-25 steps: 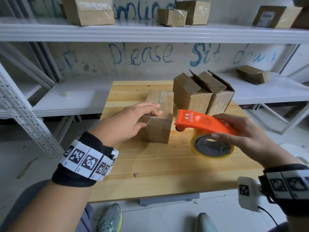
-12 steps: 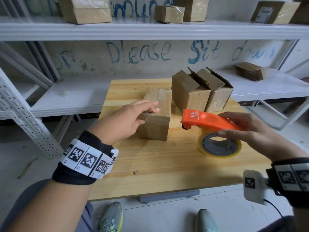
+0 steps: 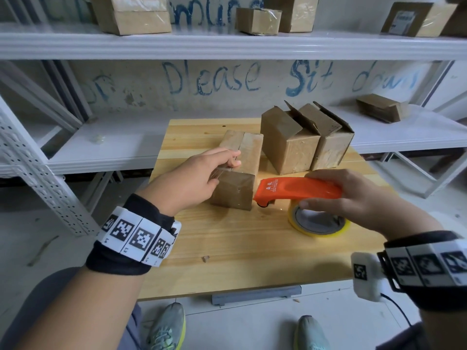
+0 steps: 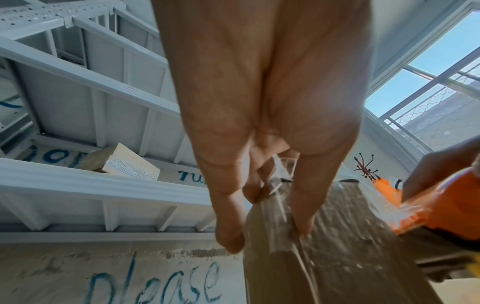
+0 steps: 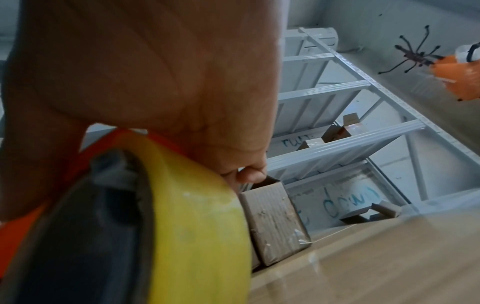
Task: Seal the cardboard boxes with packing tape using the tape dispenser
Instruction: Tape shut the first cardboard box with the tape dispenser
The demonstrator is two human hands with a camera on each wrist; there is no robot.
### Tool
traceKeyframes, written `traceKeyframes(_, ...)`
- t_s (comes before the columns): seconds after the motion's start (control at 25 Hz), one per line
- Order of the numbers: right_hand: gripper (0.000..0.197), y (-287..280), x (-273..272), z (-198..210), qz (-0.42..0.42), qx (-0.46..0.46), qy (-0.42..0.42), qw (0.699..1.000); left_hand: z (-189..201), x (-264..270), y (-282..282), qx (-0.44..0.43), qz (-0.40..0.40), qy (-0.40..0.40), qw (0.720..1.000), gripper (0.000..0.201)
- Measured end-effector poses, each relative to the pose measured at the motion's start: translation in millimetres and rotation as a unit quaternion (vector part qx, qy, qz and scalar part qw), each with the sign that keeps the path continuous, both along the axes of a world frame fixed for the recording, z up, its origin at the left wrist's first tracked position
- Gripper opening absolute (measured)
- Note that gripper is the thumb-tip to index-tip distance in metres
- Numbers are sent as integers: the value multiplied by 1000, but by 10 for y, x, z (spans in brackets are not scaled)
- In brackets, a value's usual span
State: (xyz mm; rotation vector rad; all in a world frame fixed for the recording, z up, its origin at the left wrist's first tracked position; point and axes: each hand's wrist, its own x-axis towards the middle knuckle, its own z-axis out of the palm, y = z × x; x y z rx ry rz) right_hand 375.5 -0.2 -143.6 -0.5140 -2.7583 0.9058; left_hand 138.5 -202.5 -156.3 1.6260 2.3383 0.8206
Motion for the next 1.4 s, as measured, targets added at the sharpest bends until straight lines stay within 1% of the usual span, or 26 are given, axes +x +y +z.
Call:
traceKeyframes(0.08, 41, -31, -75, 29, -12, 16, 1, 1000, 10, 1, -3, -8, 4, -15, 1000, 73)
traceKeyframes(0.2, 35, -84, -163, 89, -26, 65, 22, 997, 46, 40, -14, -19, 17, -28, 999, 81)
traceKeyframes(0.32, 33, -132, -263, 191, -56, 74, 7, 996, 67, 105, 3, -34, 26, -5, 999, 87)
traceKeyframes(0.48, 28, -94, -423, 271, -70, 29, -70, 995, 97, 138, 26, -48, 37, 36, 998, 78)
traceKeyframes(0.56, 29, -107, -452, 270, -63, 23, -86, 994, 97, 120, 23, -46, 36, 39, 998, 75)
traceKeyframes(0.6, 28, -129, -457, 277, -59, 24, -82, 995, 95, 116, 26, -43, 36, 40, 998, 73)
traceKeyframes(0.68, 29, -173, -458, 301, -50, 65, -61, 995, 91, 119, 40, -42, 35, 48, 997, 68)
traceKeyframes(0.76, 35, -197, -468, 318, -30, 131, -43, 990, 93, 131, 56, -47, 36, 58, 997, 65)
traceKeyframes(0.8, 39, -210, -465, 327, -20, 150, -37, 988, 94, 134, 62, -49, 36, 59, 996, 65)
traceKeyframes(0.92, 46, -253, -434, 329, -10, 180, -25, 983, 82, 128, 65, -50, 35, 63, 996, 64)
traceKeyframes(1.0, 43, -289, -423, 322, -20, 191, -33, 981, 73, 113, 75, -45, 33, 63, 996, 64)
traceKeyframes(1.04, 40, -310, -437, 316, -28, 184, -39, 982, 72, 103, 73, -41, 33, 60, 997, 63)
traceKeyframes(1.12, 35, -329, -489, 308, -52, 135, -58, 988, 81, 82, 63, -35, 38, 54, 997, 64)
traceKeyframes(1.24, 36, -311, -535, 313, -66, 58, -93, 992, 84, 65, 48, -31, 44, 52, 997, 67)
traceKeyframes(1.32, 38, -298, -551, 321, -57, 49, -106, 991, 81, 54, 52, -28, 42, 54, 997, 66)
traceKeyframes(1.4, 39, -301, -575, 329, -48, 72, -107, 991, 75, 43, 62, -23, 38, 59, 997, 66)
